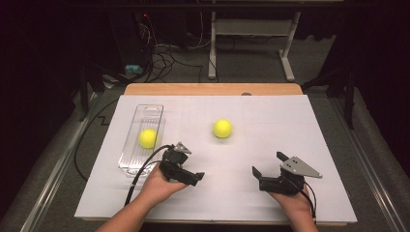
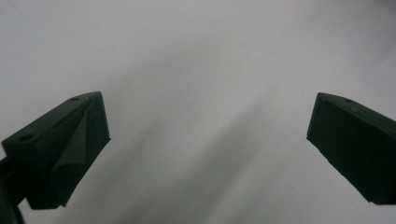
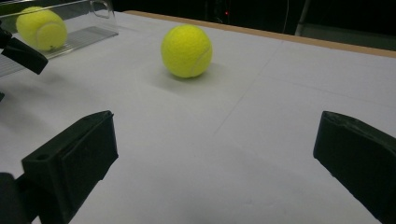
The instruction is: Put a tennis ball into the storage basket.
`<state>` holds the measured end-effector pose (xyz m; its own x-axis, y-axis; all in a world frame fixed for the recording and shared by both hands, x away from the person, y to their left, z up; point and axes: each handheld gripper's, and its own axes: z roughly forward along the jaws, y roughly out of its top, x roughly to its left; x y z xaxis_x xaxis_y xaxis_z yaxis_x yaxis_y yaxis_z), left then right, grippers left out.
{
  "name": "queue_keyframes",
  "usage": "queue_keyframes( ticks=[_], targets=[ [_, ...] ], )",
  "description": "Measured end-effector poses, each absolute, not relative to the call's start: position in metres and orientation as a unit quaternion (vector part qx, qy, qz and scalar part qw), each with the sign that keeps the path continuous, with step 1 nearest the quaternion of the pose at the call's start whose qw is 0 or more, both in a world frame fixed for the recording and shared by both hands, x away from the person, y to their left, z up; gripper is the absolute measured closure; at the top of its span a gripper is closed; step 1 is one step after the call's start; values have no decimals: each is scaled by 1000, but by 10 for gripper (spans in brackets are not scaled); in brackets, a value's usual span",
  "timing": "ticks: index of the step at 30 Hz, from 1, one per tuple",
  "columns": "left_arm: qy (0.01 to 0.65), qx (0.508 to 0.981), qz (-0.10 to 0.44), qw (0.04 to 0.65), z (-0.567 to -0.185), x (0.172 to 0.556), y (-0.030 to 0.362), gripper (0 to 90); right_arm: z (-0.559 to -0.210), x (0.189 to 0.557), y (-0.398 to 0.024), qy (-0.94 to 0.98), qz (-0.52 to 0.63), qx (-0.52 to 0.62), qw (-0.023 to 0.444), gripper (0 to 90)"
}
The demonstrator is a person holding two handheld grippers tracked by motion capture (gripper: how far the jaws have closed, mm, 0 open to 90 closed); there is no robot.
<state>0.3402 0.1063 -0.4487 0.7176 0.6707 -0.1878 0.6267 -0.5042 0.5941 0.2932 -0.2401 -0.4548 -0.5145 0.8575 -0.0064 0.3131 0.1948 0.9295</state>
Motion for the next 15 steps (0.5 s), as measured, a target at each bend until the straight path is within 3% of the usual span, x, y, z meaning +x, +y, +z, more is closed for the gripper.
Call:
queue_keyframes(
  ticks=[15],
  targets=[
    [357, 874, 22, 329, -445, 332, 105, 2, -446, 326, -200, 727, 489, 391, 284, 0]
  ],
)
